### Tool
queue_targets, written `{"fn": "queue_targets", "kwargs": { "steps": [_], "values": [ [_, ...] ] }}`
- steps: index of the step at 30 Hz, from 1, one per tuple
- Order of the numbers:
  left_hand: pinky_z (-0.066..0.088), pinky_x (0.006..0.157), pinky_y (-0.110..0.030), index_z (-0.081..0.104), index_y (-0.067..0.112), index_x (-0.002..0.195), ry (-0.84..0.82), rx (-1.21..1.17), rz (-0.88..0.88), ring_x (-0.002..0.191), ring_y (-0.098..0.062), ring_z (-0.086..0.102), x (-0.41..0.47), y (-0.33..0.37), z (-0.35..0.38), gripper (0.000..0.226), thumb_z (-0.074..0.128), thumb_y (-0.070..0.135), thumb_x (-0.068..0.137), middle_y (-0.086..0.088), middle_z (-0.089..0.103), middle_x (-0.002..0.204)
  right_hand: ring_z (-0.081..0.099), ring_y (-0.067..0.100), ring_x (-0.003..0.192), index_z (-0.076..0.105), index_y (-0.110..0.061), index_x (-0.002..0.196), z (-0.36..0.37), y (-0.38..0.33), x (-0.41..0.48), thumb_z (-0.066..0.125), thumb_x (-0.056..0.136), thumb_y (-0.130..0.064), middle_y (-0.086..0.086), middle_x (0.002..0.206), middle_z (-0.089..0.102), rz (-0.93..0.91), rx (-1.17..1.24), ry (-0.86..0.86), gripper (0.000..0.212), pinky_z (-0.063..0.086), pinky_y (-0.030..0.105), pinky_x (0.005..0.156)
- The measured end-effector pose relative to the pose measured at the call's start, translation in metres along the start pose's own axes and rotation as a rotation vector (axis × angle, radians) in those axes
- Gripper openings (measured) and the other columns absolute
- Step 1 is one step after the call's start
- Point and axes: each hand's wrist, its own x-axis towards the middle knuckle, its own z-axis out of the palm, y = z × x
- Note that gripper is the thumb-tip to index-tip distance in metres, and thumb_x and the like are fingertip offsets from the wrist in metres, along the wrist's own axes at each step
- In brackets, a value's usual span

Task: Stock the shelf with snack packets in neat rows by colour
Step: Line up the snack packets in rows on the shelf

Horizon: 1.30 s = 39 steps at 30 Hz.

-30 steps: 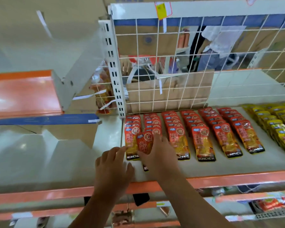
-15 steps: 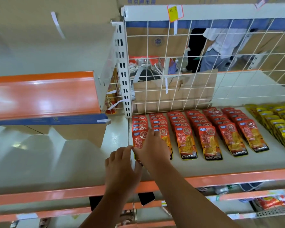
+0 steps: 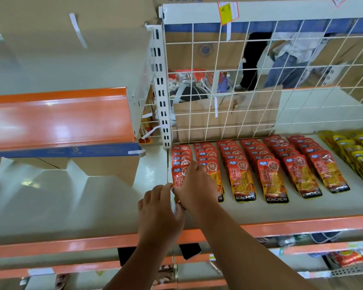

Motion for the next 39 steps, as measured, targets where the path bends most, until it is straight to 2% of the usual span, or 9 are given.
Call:
{"fn": "queue_targets", "kwargs": {
  "steps": [15, 20, 24, 28, 31, 34, 37, 39],
  "values": [
    [0.048, 0.092, -0.04, 0.061, 0.021, 0.127, 0.009, -0.009, -0.002, 0.11, -0.021, 0.061, 0.0, 0.0, 0.001, 0.049, 0.077, 0.031, 0.082, 0.003, 0.067, 0.12, 0.064, 0.029, 0.111, 0.028, -0.009, 0.148, -0.003, 0.0, 0.001, 0.075, 0.079, -0.058, 0.01, 0.133, 0.051, 0.005, -0.006, -0.03, 0.096, 0.056, 0.038, 0.08],
    [0.046, 0.095, -0.04, 0.058, 0.026, 0.127, 0.0, -0.027, -0.025, 0.112, -0.019, 0.058, 0.0, 0.001, -0.002, 0.043, 0.068, 0.035, 0.085, 0.007, 0.064, 0.121, 0.063, 0.029, 0.111, 0.031, -0.009, 0.145, -0.008, 0.002, 0.001, 0.072, 0.08, -0.062, 0.01, 0.13, 0.052, -0.008, 0.013, -0.03, 0.093, 0.057, 0.039, 0.083],
    [0.045, 0.099, -0.042, 0.057, 0.026, 0.132, -0.013, -0.006, -0.045, 0.116, -0.021, 0.058, 0.0, 0.002, -0.004, 0.05, 0.055, 0.042, 0.085, 0.005, 0.064, 0.125, 0.063, 0.028, 0.11, 0.037, -0.012, 0.14, -0.018, 0.008, 0.001, 0.073, 0.083, -0.055, 0.007, 0.127, 0.053, -0.018, 0.086, -0.009, 0.08, 0.055, 0.038, 0.083],
    [0.047, 0.096, -0.042, 0.056, 0.025, 0.131, -0.011, -0.003, -0.039, 0.112, -0.021, 0.058, 0.0, 0.004, -0.005, 0.053, 0.044, 0.049, 0.085, 0.004, 0.064, 0.123, 0.064, 0.025, 0.103, 0.042, -0.015, 0.135, -0.028, 0.024, -0.001, 0.068, 0.086, -0.049, 0.004, 0.123, 0.055, -0.046, 0.154, -0.013, 0.065, 0.055, 0.037, 0.078],
    [0.049, 0.093, -0.043, 0.057, 0.024, 0.13, -0.01, -0.002, -0.051, 0.11, -0.022, 0.06, -0.001, 0.005, -0.005, 0.053, 0.045, 0.049, 0.085, 0.003, 0.065, 0.121, 0.065, 0.02, 0.095, 0.046, -0.021, 0.129, -0.034, 0.042, -0.004, 0.066, 0.086, -0.047, -0.002, 0.116, 0.058, -0.055, 0.2, -0.036, 0.055, 0.055, 0.034, 0.076],
    [0.051, 0.092, -0.045, 0.057, 0.023, 0.129, -0.007, 0.003, -0.052, 0.11, -0.022, 0.061, 0.0, 0.006, -0.005, 0.052, 0.055, 0.046, 0.083, 0.003, 0.065, 0.121, 0.065, 0.015, 0.091, 0.049, -0.029, 0.119, -0.042, 0.062, -0.005, 0.064, 0.084, -0.048, -0.008, 0.106, 0.06, -0.059, 0.246, -0.051, 0.043, 0.058, 0.039, 0.08],
    [0.049, 0.092, -0.044, 0.059, 0.023, 0.13, -0.011, 0.009, -0.091, 0.112, -0.023, 0.06, 0.0, 0.015, -0.006, 0.053, 0.067, 0.038, 0.08, 0.003, 0.065, 0.122, 0.062, 0.018, 0.1, 0.051, -0.029, 0.121, -0.06, 0.079, -0.006, 0.065, 0.085, -0.047, -0.006, 0.112, 0.06, -0.087, 0.253, -0.104, 0.043, 0.055, 0.044, 0.087],
    [0.048, 0.092, -0.044, 0.06, 0.023, 0.13, 0.003, 0.0, -0.126, 0.112, -0.023, 0.059, 0.0, 0.031, -0.009, 0.053, 0.063, 0.041, 0.08, 0.003, 0.065, 0.122, 0.059, 0.018, 0.104, 0.05, -0.026, 0.124, -0.076, 0.089, -0.006, 0.066, 0.086, -0.043, -0.004, 0.116, 0.059, -0.121, 0.272, -0.12, 0.044, 0.053, 0.043, 0.09]
  ]
}}
